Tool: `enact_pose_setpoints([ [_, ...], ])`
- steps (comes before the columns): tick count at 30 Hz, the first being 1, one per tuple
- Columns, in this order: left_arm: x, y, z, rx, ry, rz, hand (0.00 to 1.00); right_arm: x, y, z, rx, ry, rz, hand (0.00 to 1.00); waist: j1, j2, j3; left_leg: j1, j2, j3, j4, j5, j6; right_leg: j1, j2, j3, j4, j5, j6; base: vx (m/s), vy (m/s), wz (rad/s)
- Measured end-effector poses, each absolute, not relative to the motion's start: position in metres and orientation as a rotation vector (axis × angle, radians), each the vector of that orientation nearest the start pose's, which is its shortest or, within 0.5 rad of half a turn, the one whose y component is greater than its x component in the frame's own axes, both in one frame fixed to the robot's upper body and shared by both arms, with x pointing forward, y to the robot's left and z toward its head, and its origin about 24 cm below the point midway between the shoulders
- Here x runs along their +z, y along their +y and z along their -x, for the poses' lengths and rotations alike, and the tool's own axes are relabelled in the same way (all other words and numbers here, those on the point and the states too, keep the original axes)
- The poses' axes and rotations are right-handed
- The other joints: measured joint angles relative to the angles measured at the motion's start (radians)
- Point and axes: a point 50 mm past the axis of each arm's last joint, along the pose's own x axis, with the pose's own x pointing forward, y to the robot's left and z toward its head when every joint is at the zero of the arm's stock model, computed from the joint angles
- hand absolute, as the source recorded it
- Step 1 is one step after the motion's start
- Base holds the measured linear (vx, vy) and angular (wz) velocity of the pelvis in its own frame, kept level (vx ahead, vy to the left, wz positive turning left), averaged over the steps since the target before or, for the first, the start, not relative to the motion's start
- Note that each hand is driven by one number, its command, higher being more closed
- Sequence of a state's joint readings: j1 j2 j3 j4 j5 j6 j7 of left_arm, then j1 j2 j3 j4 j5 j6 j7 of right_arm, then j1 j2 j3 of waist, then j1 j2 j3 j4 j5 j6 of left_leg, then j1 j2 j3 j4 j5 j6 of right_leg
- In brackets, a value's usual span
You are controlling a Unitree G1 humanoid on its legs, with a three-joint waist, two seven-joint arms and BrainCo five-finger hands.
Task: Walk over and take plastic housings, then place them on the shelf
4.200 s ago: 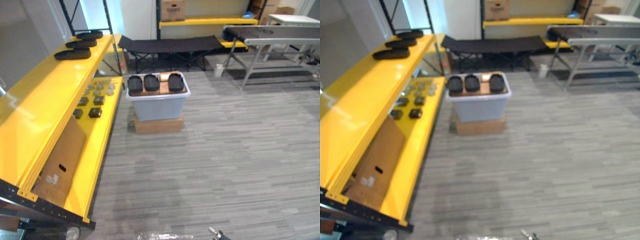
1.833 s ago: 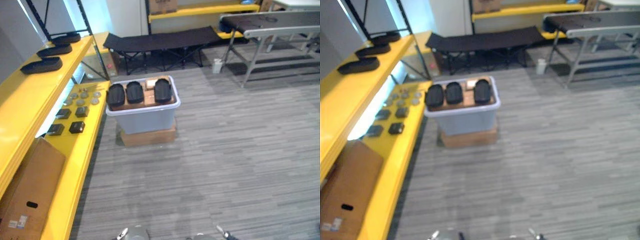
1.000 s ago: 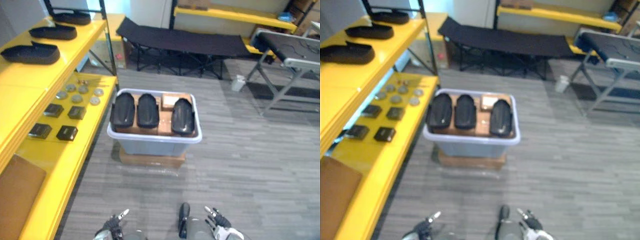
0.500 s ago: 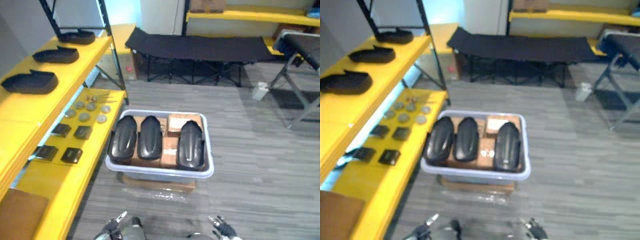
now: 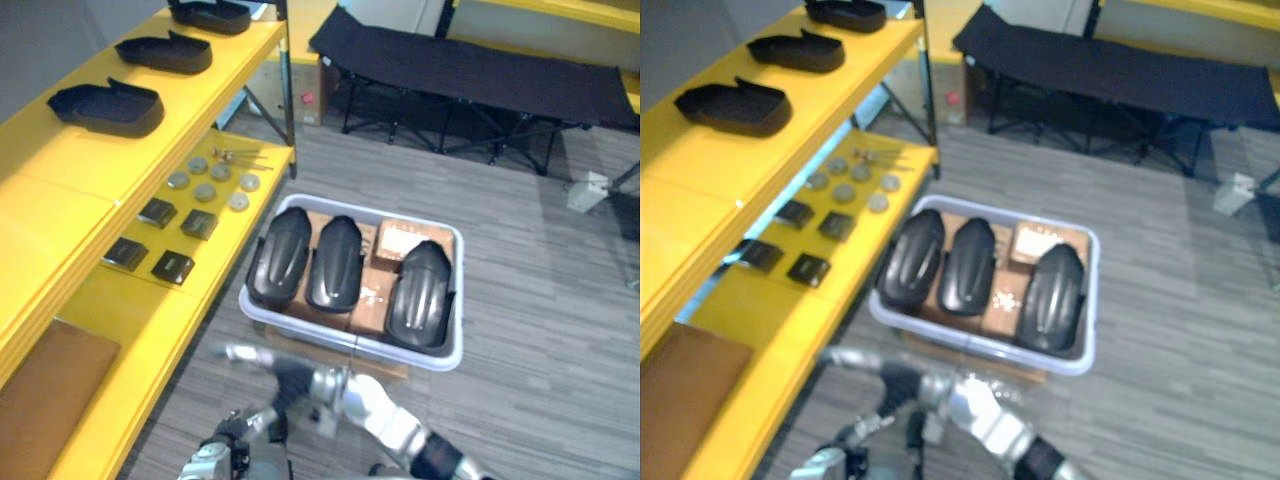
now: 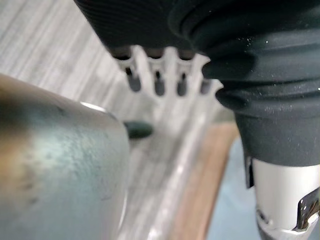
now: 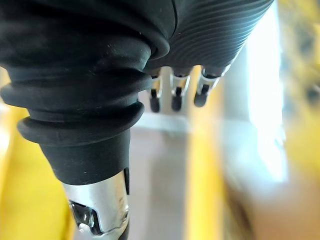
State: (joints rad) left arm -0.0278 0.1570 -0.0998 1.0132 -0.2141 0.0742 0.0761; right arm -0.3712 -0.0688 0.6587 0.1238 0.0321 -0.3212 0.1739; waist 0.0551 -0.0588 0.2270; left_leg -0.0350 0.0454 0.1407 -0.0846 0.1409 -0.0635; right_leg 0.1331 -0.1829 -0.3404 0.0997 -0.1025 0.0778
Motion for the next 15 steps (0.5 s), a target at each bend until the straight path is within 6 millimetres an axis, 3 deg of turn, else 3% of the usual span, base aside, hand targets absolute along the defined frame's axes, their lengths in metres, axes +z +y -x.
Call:
enact_pose_setpoints([
  [1, -0.147, 0.199, -0.141, 0.158, 1.043, -0.041, 0.00, 0.131, 0.005, -0.263, 0.809, -0.538, 0.115, 0.00, 0.002, 0.004, 0.012, 0.000, 0.002, 0.011, 0.000, 0.000, 0.001, -0.013, 0.002, 0.015, 0.010, 0.001, -0.001, -0.08, 0.030, -0.29],
  [3, -0.139, 0.200, -0.159, 0.160, 0.957, -0.047, 0.00, 0.193, -0.047, -0.312, 0.387, -0.653, 0.047, 0.00, -0.006, 0.006, 0.090, -0.068, 0.011, 0.024, 0.075, -0.023, 0.024, -0.072, 0.000, 0.046, 0.045, 0.004, 0.000, -0.18, 0.060, -0.24],
  [6, -0.124, 0.196, -0.188, 0.154, 0.837, -0.063, 0.00, 0.229, -0.096, -0.330, 0.099, -0.729, 0.042, 0.00, -0.001, 0.025, 0.180, -0.183, 0.035, 0.032, 0.226, -0.081, 0.030, -0.137, 0.007, 0.075, 0.067, 0.003, 0.001, -0.20, 0.058, -0.19],
  [8, -0.113, 0.193, -0.207, 0.153, 0.756, -0.080, 0.00, 0.231, -0.134, -0.335, -0.082, -0.715, 0.073, 0.00, -0.007, 0.051, 0.246, -0.256, 0.053, 0.033, 0.294, -0.098, 0.041, -0.203, 0.018, 0.099, 0.099, 0.005, 0.008, -0.20, 0.048, -0.25],
  [9, -0.109, 0.194, -0.213, 0.166, 0.733, -0.090, 0.00, 0.221, -0.148, -0.336, -0.158, -0.666, 0.089, 0.00, -0.016, 0.051, 0.251, -0.306, 0.063, 0.032, 0.324, -0.098, 0.041, -0.250, 0.024, 0.104, 0.124, 0.004, 0.013, -0.13, 0.027, -0.19],
  [12, -0.098, 0.198, -0.229, 0.191, 0.682, -0.117, 0.00, 0.200, -0.183, -0.341, -0.353, -0.553, 0.077, 0.00, -0.018, 0.026, 0.270, -0.383, 0.089, 0.028, 0.399, -0.115, 0.042, -0.332, 0.034, 0.116, 0.205, -0.021, 0.014, -0.06, -0.002, -0.10],
  [15, -0.092, 0.191, -0.240, 0.168, 0.640, -0.134, 0.00, 0.195, -0.219, -0.341, -0.525, -0.505, 0.045, 0.00, -0.020, 0.021, 0.273, -0.453, 0.100, 0.009, 0.468, -0.137, 0.045, -0.396, 0.034, 0.115, 0.279, -0.051, 0.011, -0.05, 0.018, 0.04],
])
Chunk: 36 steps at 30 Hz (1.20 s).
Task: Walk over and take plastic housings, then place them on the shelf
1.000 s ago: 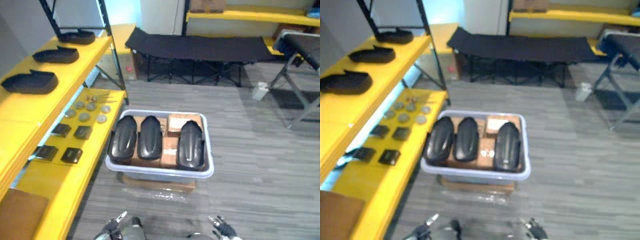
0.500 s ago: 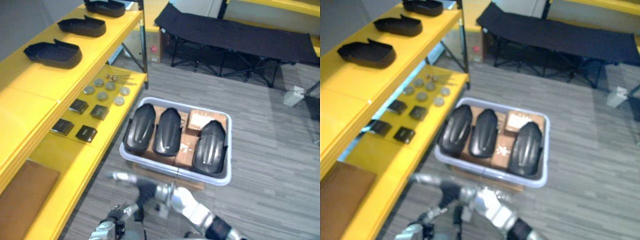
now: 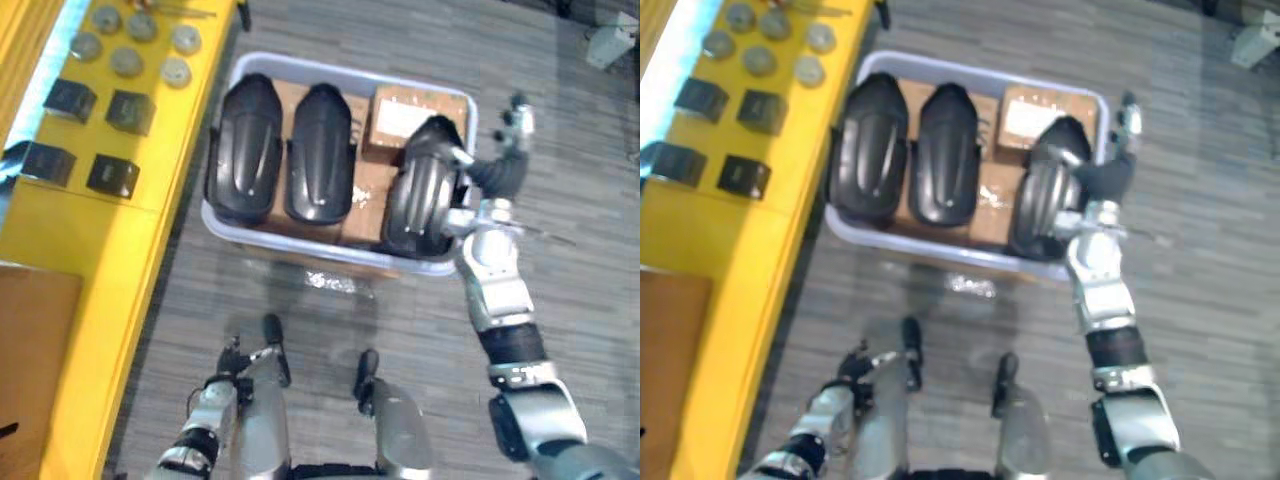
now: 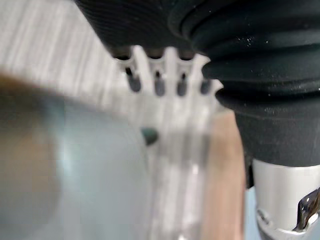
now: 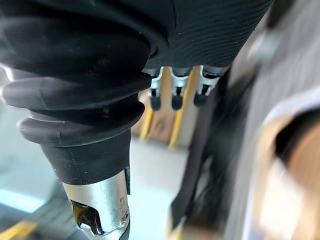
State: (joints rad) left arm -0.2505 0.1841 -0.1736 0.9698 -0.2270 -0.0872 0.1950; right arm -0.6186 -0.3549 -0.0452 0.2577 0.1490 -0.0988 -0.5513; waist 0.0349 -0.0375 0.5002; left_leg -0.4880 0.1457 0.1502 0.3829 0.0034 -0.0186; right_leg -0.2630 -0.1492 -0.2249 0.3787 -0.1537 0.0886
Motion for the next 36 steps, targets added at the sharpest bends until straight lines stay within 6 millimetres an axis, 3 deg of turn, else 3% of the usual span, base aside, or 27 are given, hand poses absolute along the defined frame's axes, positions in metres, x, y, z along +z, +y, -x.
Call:
enact_pose_setpoints([
  [7, -0.085, 0.192, -0.249, 0.191, 0.599, -0.130, 0.00, 0.174, -0.269, -0.343, -0.779, -0.377, 0.026, 0.00, 0.000, -0.002, 0.001, -0.095, -0.002, -0.026, 0.045, -0.007, 0.009, -0.087, -0.006, -0.003, 0.054, -0.014, 0.000, -0.04, 0.023, 0.04],
  [11, -0.082, 0.190, -0.252, 0.188, 0.574, -0.124, 0.00, 0.173, -0.301, -0.334, -0.947, -0.349, -0.019, 0.00, 0.003, -0.002, 0.001, -0.122, -0.016, -0.049, 0.045, -0.001, 0.016, -0.096, -0.016, -0.022, 0.056, -0.016, 0.005, 0.01, 0.022, 0.19],
  [16, -0.081, 0.188, -0.254, 0.192, 0.572, -0.096, 0.00, 0.172, -0.320, -0.335, -1.001, -0.299, -0.040, 0.00, 0.004, 0.005, 0.003, -0.136, -0.032, -0.055, 0.045, 0.003, 0.020, -0.105, -0.026, -0.023, 0.055, -0.017, 0.006, 0.04, 0.012, 0.10],
  [19, -0.080, 0.183, -0.254, 0.194, 0.547, -0.032, 0.00, 0.164, -0.331, -0.334, -1.017, -0.244, -0.064, 0.00, 0.011, 0.023, 0.009, -0.144, -0.040, -0.061, 0.045, 0.003, 0.021, -0.110, -0.033, -0.028, 0.058, -0.019, 0.010, 0.04, -0.003, 0.10],
  [21, -0.082, 0.176, -0.254, 0.189, 0.545, 0.043, 0.00, 0.159, -0.341, -0.330, -1.020, -0.217, -0.048, 0.00, 0.011, 0.058, 0.012, -0.151, -0.055, -0.072, 0.047, 0.003, 0.025, -0.110, -0.046, -0.044, 0.070, -0.026, 0.015, 0.04, -0.005, 0.20],
  [24, -0.082, 0.174, -0.252, 0.189, 0.536, 0.070, 0.00, 0.152, -0.344, -0.330, -1.007, -0.185, -0.067, 0.00, 0.016, 0.078, 0.014, -0.161, -0.060, -0.088, 0.058, 0.003, 0.025, -0.111, -0.050, -0.053, 0.088, -0.042, 0.019, 0.03, -0.020, 0.18],
  [26, -0.081, 0.171, -0.253, 0.178, 0.525, 0.082, 0.00, 0.148, -0.345, -0.330, -0.986, -0.167, -0.061, 0.00, 0.033, 0.079, 0.014, -0.163, -0.062, -0.091, 0.068, 0.002, 0.024, -0.123, -0.059, -0.055, 0.127, -0.065, 0.018, 0.01, -0.054, 0.11],
  [36, -0.078, 0.164, -0.253, 0.115, 0.495, 0.227, 0.00, 0.153, -0.340, -0.339, -0.880, -0.133, -0.003, 0.00, 0.046, 0.091, 0.011, -0.200, -0.074, -0.112, 0.088, 0.002, 0.022, -0.173, -0.086, -0.075, 0.222, -0.116, 0.009, -0.02, -0.035, 0.09],
])
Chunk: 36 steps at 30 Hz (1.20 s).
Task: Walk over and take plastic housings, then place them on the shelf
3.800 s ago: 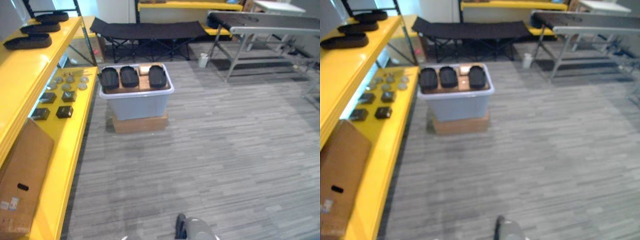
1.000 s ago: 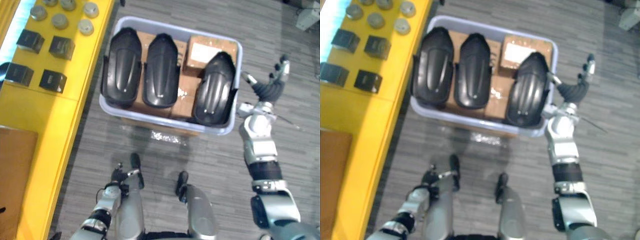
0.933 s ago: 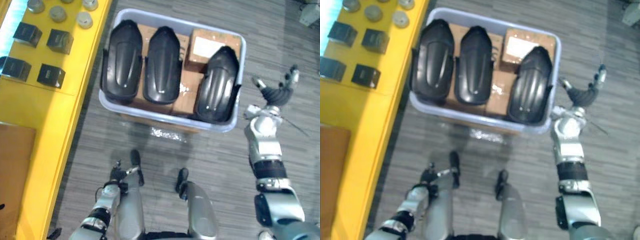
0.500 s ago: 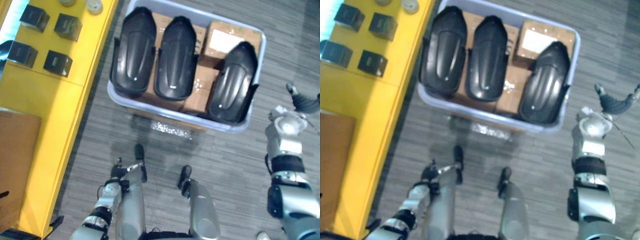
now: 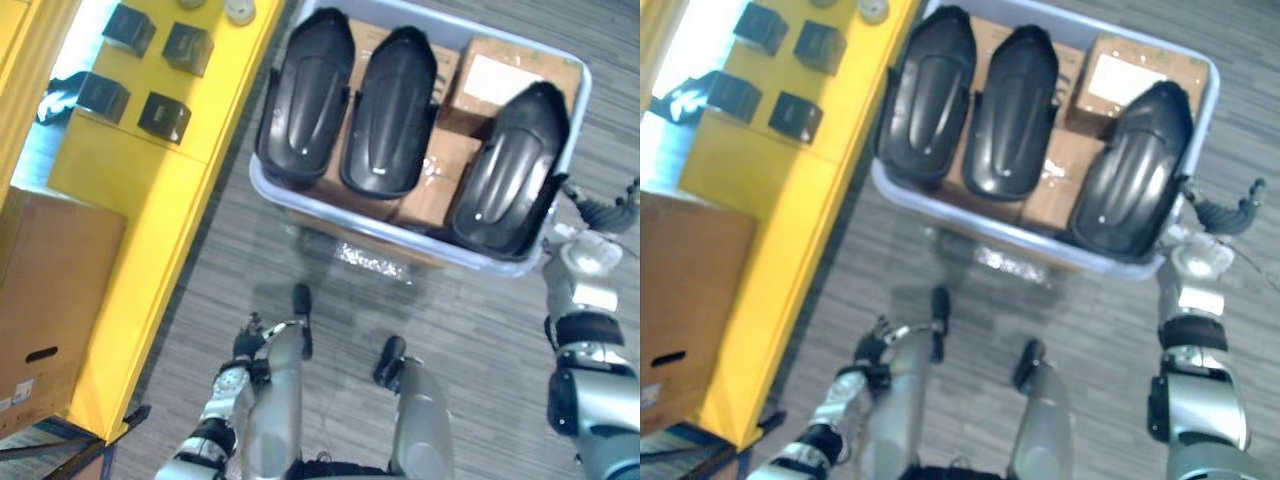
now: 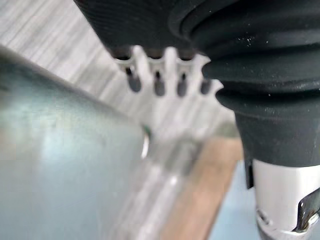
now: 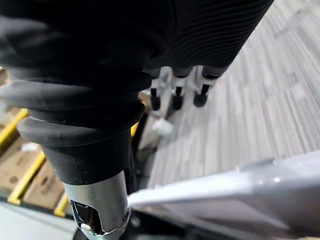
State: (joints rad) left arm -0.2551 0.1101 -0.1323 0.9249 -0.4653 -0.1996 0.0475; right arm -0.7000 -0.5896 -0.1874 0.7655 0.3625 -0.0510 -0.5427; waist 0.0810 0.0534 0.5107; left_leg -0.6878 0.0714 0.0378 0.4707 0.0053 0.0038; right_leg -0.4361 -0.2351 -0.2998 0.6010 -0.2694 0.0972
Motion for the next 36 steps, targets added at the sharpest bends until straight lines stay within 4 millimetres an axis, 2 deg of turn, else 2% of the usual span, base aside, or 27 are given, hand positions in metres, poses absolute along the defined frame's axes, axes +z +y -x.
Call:
enact_pose_setpoints([
  [7, -0.077, 0.162, -0.254, 0.096, 0.493, 0.273, 0.00, 0.156, -0.333, -0.347, -0.831, -0.070, 0.035, 0.00, 0.006, 0.001, 0.000, -0.012, -0.012, 0.001, 0.014, 0.003, -0.004, -0.020, -0.022, -0.001, 0.038, -0.018, 0.003, 0.01, -0.014, 0.04],
  [12, -0.075, 0.159, -0.255, 0.071, 0.475, 0.286, 0.00, 0.146, -0.329, -0.351, -0.796, 0.021, 0.063, 0.00, 0.016, 0.001, -0.001, -0.020, -0.016, 0.004, 0.016, 0.000, 0.000, -0.027, -0.026, 0.000, 0.043, -0.020, 0.005, 0.00, 0.001, 0.01],
  [13, -0.074, 0.158, -0.256, 0.068, 0.471, 0.296, 0.00, 0.145, -0.329, -0.352, -0.788, 0.043, 0.063, 0.00, 0.017, 0.008, -0.005, -0.032, -0.017, 0.004, 0.021, -0.001, 0.001, -0.036, -0.027, -0.003, 0.052, -0.020, 0.006, 0.01, 0.010, 0.05],
  [14, -0.073, 0.156, -0.256, 0.065, 0.466, 0.303, 0.00, 0.146, -0.329, -0.353, -0.792, 0.048, 0.062, 1.00, 0.017, 0.013, -0.008, -0.046, -0.017, 0.004, 0.027, -0.001, 0.001, -0.048, -0.029, -0.003, 0.060, -0.021, 0.006, 0.01, 0.012, 0.03],
  [20, -0.072, 0.153, -0.257, 0.069, 0.458, 0.347, 0.00, 0.153, -0.345, -0.350, -0.840, 0.151, 0.137, 1.00, 0.016, 0.014, -0.009, -0.047, -0.029, 0.018, 0.029, -0.004, 0.009, -0.059, -0.059, -0.006, 0.093, -0.040, 0.010, -0.01, 0.000, 0.08],
  [26, -0.072, 0.152, -0.257, 0.062, 0.458, 0.344, 0.00, 0.162, -0.358, -0.347, -0.880, 0.257, 0.246, 1.00, 0.017, 0.014, -0.013, -0.049, -0.027, 0.024, 0.030, 0.005, 0.005, -0.067, -0.061, -0.009, 0.107, -0.047, 0.008, 0.00, -0.013, 0.01],
  [31, -0.073, 0.145, -0.253, 0.030, 0.462, 0.334, 0.00, 0.151, -0.358, -0.345, -0.889, 0.338, 0.375, 1.00, 0.021, 0.016, -0.047, -0.052, -0.030, 0.019, 0.030, 0.005, 0.004, -0.064, -0.063, -0.018, 0.110, -0.052, 0.009, 0.02, -0.016, 0.04],
  [36, -0.069, 0.144, -0.252, 0.142, 0.410, 0.530, 0.00, 0.142, -0.357, -0.344, -0.893, 0.339, 0.459, 1.00, 0.023, 0.016, -0.052, -0.047, -0.033, 0.001, 0.046, 0.005, 0.003, -0.048, -0.066, -0.035, 0.137, -0.071, 0.003, -0.01, -0.035, 0.11],
])
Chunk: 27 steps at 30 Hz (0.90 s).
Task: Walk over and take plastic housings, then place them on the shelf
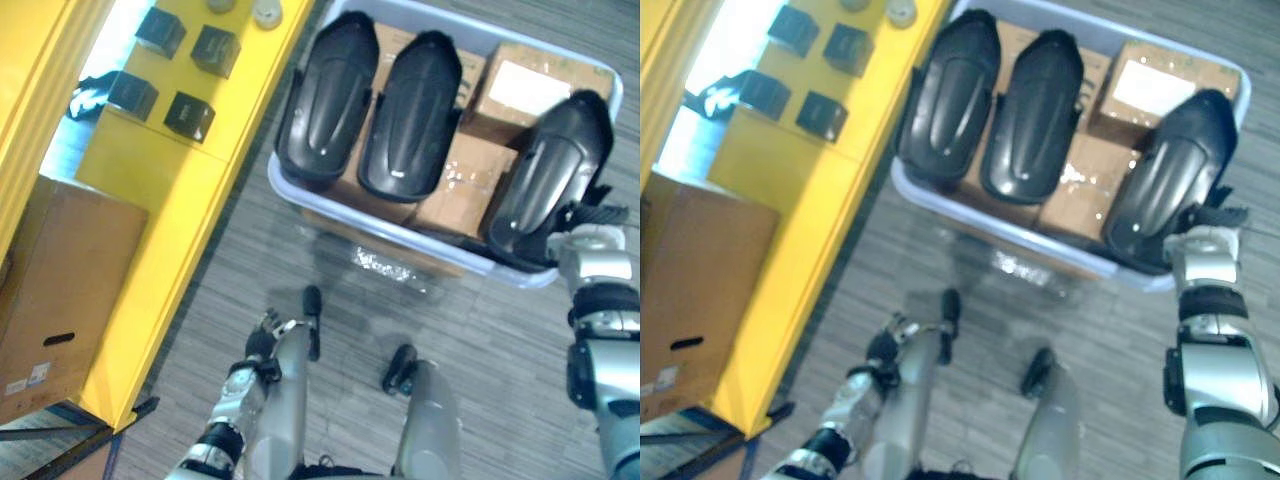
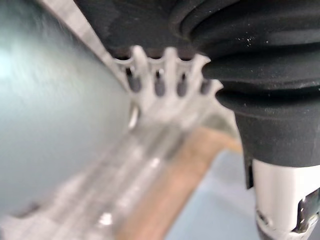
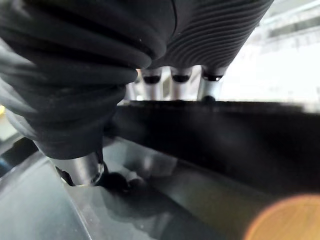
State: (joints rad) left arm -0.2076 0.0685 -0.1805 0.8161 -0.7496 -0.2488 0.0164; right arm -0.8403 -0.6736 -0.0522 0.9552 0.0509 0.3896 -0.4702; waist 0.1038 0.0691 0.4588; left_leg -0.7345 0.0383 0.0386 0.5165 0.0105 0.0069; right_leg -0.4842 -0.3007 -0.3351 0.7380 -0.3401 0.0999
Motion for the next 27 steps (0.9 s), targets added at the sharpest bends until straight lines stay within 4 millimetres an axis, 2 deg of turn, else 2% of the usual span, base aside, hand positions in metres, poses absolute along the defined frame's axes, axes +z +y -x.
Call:
enact_pose_setpoints([
  [3, -0.064, 0.151, -0.253, 0.215, 0.361, 0.644, 0.00, 0.143, -0.352, -0.345, -0.911, 0.283, 0.539, 1.00, 0.000, 0.000, 0.000, 0.003, 0.003, -0.003, 0.000, 0.001, 0.002, 0.003, 0.000, -0.008, 0.011, -0.004, -0.005, -0.04, -0.035, 0.09],
  [6, -0.047, 0.159, -0.260, 0.275, 0.259, 0.752, 0.00, 0.144, -0.349, -0.339, -0.930, 0.223, 0.636, 1.00, -0.005, -0.001, 0.000, 0.025, 0.024, 0.016, 0.000, 0.004, 0.008, 0.055, 0.002, -0.039, 0.001, -0.006, -0.008, -0.01, -0.022, 0.22],
  [9, -0.018, 0.175, -0.270, 0.360, 0.115, 0.763, 0.00, 0.153, -0.341, -0.339, -0.909, 0.140, 0.718, 1.00, -0.004, -0.004, 0.000, 0.069, 0.030, 0.026, -0.003, 0.001, 0.011, 0.111, 0.008, -0.046, -0.025, -0.004, -0.004, 0.00, -0.014, 0.05],
  [11, 0.003, 0.187, -0.275, 0.410, 0.031, 0.667, 0.00, 0.153, -0.340, -0.336, -0.916, 0.119, 0.741, 1.00, -0.005, -0.005, 0.001, 0.086, 0.038, 0.027, -0.010, 0.000, 0.009, 0.139, 0.023, -0.050, -0.052, 0.000, 0.001, 0.01, -0.003, -0.02],
  [12, 0.019, 0.202, -0.277, 0.449, -0.028, 0.546, 0.00, 0.147, -0.339, -0.334, -0.915, 0.130, 0.748, 1.00, -0.007, -0.027, 0.000, 0.115, 0.039, 0.038, -0.038, 0.007, 0.013, 0.161, 0.026, -0.047, -0.079, 0.008, 0.007, 0.03, -0.007, -0.04],
  [14, 0.033, 0.219, -0.277, 0.508, -0.079, 0.466, 0.00, 0.139, -0.341, -0.329, -0.929, 0.149, 0.751, 1.00, -0.008, -0.051, 0.001, 0.162, 0.036, 0.052, -0.074, 0.016, 0.011, 0.199, 0.028, -0.044, -0.114, 0.021, 0.010, 0.07, -0.005, -0.09],
  [15, 0.047, 0.237, -0.275, 0.560, -0.138, 0.415, 0.00, 0.137, -0.345, -0.324, -0.960, 0.148, 0.724, 1.00, -0.010, -0.070, 0.004, 0.213, 0.033, 0.058, -0.118, 0.028, 0.008, 0.245, 0.036, -0.042, -0.164, 0.036, 0.013, 0.09, -0.005, -0.10],
  [17, 0.061, 0.247, -0.271, 0.575, -0.184, 0.373, 0.00, 0.141, -0.350, -0.317, -1.003, 0.120, 0.714, 1.00, -0.011, -0.085, 0.002, 0.250, 0.028, 0.062, -0.161, 0.038, 0.008, 0.278, 0.042, -0.043, -0.207, 0.049, 0.015, 0.10, -0.004, -0.05],
  [18, 0.076, 0.255, -0.268, 0.569, -0.236, 0.327, 0.00, 0.148, -0.356, -0.307, -1.056, 0.072, 0.692, 1.00, -0.013, -0.103, 0.002, 0.307, 0.018, 0.077, -0.222, 0.065, 0.003, 0.323, 0.044, -0.045, -0.259, 0.071, 0.021, 0.10, 0.000, -0.03],
  [20, 0.086, 0.258, -0.264, 0.545, -0.260, 0.294, 0.00, 0.155, -0.358, -0.298, -1.099, 0.016, 0.696, 1.00, -0.020, -0.119, -0.012, 0.377, 0.009, 0.085, -0.287, 0.077, -0.001, 0.391, 0.052, -0.047, -0.330, 0.099, 0.027, 0.19, -0.003, -0.07],
  [22, 0.089, 0.255, -0.263, 0.489, -0.248, 0.247, 0.00, 0.157, -0.355, -0.293, -1.107, -0.022, 0.736, 1.00, -0.031, -0.141, -0.054, 0.428, 0.000, 0.098, -0.351, 0.089, -0.004, 0.438, 0.059, -0.049, -0.399, 0.121, 0.031, 0.19, -0.014, -0.12],
  [23, 0.091, 0.251, -0.264, 0.443, -0.239, 0.239, 0.00, 0.158, -0.350, -0.291, -1.108, -0.062, 0.756, 1.00, -0.035, -0.159, -0.082, 0.462, -0.005, 0.111, -0.393, 0.098, -0.008, 0.463, 0.063, -0.046, -0.439, 0.135, 0.032, 0.17, -0.021, -0.10],
  [24, 0.092, 0.243, -0.266, 0.389, -0.223, 0.235, 0.00, 0.162, -0.346, -0.290, -1.105, -0.107, 0.775, 1.00, -0.049, -0.166, -0.107, 0.485, -0.013, 0.110, -0.423, 0.109, -0.009, 0.490, 0.069, -0.048, -0.477, 0.157, 0.033, 0.17, -0.016, -0.06],
  [27, 0.093, 0.222, -0.271, 0.257, -0.186, 0.229, 0.00, 0.178, -0.339, -0.289, -1.103, -0.209, 0.808, 1.00, -0.067, -0.171, -0.156, 0.536, -0.015, 0.120, -0.474, 0.115, -0.012, 0.535, 0.075, -0.046, -0.533, 0.187, 0.036, 0.13, -0.005, -0.08],
])
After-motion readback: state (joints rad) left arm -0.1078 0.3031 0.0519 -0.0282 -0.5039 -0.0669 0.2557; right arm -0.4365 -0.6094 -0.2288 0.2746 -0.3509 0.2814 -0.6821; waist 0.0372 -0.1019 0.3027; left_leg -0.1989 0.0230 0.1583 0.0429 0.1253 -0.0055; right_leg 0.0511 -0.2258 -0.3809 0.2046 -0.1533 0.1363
